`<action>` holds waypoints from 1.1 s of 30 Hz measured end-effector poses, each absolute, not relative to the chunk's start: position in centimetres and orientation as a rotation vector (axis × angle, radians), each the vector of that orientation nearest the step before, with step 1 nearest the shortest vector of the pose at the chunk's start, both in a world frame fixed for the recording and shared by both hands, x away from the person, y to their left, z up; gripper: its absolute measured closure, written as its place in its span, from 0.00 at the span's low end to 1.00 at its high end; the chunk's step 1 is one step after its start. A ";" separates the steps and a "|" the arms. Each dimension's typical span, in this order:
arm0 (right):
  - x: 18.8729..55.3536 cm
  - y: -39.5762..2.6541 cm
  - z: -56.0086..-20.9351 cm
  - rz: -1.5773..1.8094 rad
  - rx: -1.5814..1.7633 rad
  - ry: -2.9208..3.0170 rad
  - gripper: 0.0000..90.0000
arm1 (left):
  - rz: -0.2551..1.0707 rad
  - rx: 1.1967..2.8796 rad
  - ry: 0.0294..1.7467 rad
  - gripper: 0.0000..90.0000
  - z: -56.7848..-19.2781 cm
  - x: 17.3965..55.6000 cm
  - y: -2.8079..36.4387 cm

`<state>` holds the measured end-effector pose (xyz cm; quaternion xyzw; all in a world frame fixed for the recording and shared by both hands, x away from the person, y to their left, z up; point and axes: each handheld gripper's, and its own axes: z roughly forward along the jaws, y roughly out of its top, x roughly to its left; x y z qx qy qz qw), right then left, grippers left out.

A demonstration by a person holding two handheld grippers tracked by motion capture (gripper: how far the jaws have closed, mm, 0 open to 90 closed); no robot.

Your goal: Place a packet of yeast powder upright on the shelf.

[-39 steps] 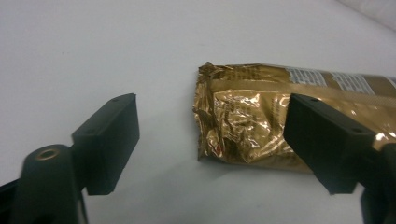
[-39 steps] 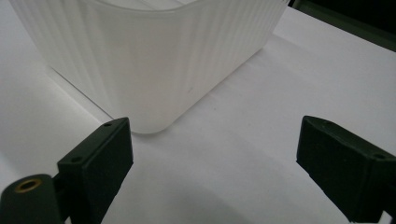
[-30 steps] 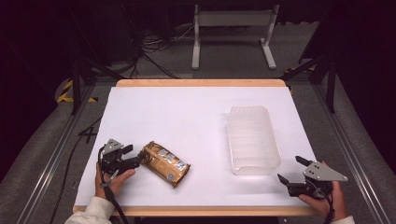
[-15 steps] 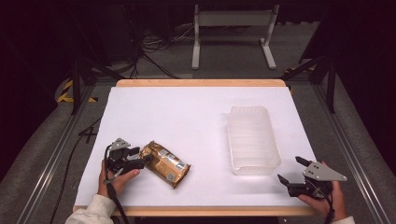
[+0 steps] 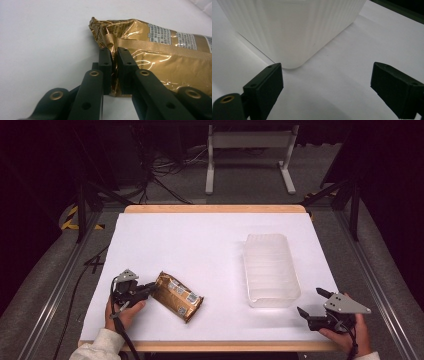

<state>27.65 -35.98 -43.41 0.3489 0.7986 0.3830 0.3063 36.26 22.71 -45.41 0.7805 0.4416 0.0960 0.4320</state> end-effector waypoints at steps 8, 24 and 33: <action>27.6 -35.9 -43.3 1.017 0.924 2.108 0.13 | 0.338 1.876 1.017 0.98 -43.6 35.9 22.6; 27.5 -36.6 -42.8 1.073 0.968 2.075 0.13 | 0.409 1.828 0.798 0.99 -38.3 34.9 20.1; 27.6 -36.9 -42.8 1.114 0.995 2.065 0.13 | 0.416 1.784 0.730 0.99 -36.1 35.2 19.6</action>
